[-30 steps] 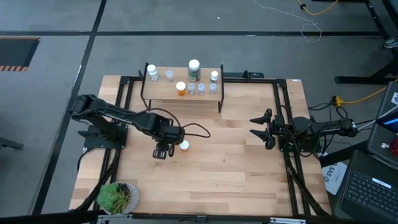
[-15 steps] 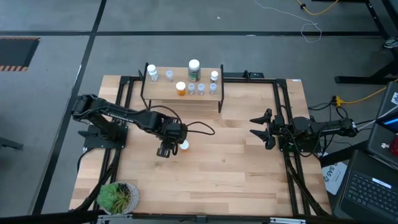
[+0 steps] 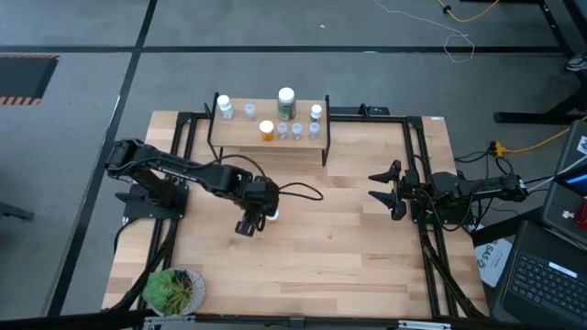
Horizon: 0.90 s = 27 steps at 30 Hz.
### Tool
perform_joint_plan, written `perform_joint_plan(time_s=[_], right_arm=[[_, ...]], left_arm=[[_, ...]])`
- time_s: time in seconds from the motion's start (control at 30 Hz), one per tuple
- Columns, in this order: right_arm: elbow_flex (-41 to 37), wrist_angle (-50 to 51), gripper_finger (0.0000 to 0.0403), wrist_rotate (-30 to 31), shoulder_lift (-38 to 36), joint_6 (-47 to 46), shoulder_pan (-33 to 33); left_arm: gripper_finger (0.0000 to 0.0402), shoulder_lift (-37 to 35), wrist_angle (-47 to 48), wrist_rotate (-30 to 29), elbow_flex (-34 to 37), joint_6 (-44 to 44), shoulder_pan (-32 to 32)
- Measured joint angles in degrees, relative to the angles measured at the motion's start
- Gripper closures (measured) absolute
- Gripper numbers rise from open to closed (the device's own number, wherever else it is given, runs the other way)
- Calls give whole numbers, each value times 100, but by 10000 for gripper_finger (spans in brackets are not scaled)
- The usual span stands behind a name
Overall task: Pick and place medicine bottles onto shelf by color
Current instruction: Put the orange pill bottle on the shelf
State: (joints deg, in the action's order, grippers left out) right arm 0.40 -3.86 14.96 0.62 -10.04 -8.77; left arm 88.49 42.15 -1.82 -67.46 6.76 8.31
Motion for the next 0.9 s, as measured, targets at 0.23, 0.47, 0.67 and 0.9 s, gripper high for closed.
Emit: perform_joint_plan(time_s=[0.23,0.47,0.67,0.9], right_arm=[[0,0,148,0,0,2,-1],[0,0,148,0,0,1,0],[0,0,148,0,0,2,0],[0,2,148,0,0,1,0]], left_arm=[[234,0,-324,-9,0,-160,1],[234,0,-162,-16,0,-365,3],[234,0,-153,-93,2,-425,3],[234,129,-186,-183,2,-468,-108]])
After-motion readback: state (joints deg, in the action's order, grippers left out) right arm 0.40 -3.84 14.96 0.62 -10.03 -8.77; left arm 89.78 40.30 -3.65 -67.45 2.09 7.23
